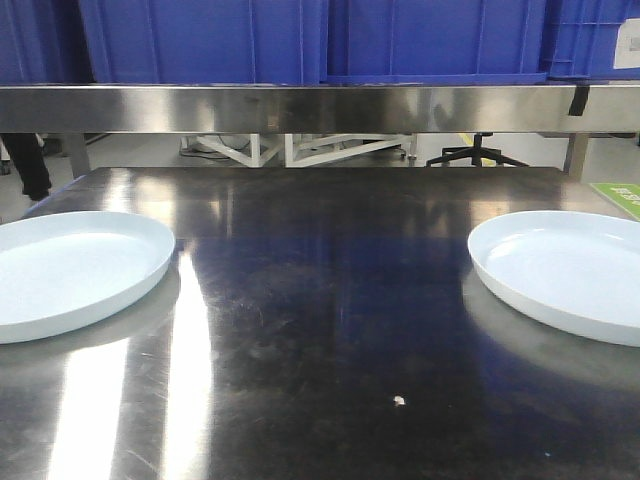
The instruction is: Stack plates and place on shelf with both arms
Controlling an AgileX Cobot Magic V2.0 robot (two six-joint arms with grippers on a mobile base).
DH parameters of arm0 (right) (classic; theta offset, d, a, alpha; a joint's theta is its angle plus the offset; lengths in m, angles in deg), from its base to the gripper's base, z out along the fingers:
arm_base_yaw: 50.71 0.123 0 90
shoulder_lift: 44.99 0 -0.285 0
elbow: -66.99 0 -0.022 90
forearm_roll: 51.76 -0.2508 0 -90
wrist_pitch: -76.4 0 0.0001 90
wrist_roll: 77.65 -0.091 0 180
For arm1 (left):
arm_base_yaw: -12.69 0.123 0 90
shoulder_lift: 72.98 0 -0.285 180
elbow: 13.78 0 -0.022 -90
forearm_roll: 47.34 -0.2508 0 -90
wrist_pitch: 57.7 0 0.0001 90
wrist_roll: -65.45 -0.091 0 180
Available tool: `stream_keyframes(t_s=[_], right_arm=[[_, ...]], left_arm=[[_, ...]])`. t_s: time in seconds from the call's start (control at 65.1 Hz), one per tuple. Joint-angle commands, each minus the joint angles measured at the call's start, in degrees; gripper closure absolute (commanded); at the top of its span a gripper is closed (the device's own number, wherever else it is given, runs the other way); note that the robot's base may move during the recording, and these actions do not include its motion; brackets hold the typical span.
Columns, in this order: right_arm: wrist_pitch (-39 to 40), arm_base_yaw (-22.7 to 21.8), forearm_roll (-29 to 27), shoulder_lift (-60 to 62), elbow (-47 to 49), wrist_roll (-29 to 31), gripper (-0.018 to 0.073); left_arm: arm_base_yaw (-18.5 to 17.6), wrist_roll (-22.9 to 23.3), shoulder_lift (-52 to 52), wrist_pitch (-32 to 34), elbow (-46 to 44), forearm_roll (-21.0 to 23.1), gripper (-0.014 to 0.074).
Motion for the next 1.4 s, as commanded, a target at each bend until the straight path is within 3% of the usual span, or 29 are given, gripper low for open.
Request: stream_keyframes(t_s=[0.0, 0.092, 0.138, 0.215, 0.276, 0.492, 0.599, 0.845, 1.275, 1.382], right_arm=[[7.39, -0.31, 2.44, 1.08, -0.02, 0.66, 0.0511], [13.33, -0.31, 2.09, 1.08, -0.02, -0.16, 0.0511], [13.70, -0.16, -0.30, 1.08, 0.91, -4.45, 0.0511], [3.81, 0.76, -0.75, 0.14, 4.72, -9.01, 0.0511], [-3.42, 1.90, -0.75, -2.02, 9.61, -8.88, 0.0511], [-17.48, 5.05, 0.33, -20.26, 27.16, -6.27, 0.0511], [-17.76, 5.17, 1.77, -32.57, 34.56, -2.04, 0.0511], [-22.77, 5.17, 1.63, -51.79, 42.11, -2.01, 0.0511], [-21.09, 5.17, 1.69, -60.33, 42.36, -2.01, 0.0511], [-19.78, 5.17, 1.69, -60.33, 42.36, -2.01, 0.0465]], left_arm=[[-0.40, -0.04, 0.51, 3.35, -2.13, -0.14, 0.0513], [-0.40, -0.04, 0.51, 3.48, -2.13, -0.14, 0.0513], [-0.40, -0.04, 0.51, 3.48, -2.13, -0.33, 0.0513], [-0.40, -0.19, 0.51, 3.48, -2.13, -0.33, 0.0513], [-0.40, -0.20, 0.51, 3.36, -2.13, -0.33, 0.0513], [-0.40, -0.20, 0.51, 3.01, -2.13, -0.33, 0.0513], [-0.40, -0.20, 0.51, 3.01, -2.13, -0.33, 0.0513], [-0.40, -0.20, 0.51, 3.01, -2.13, -0.33, 0.0513], [-0.40, -0.20, 0.51, 3.01, -2.13, -0.33, 0.0513], [-0.40, -0.20, 0.51, 3.01, -2.13, -0.21, 0.0513]])
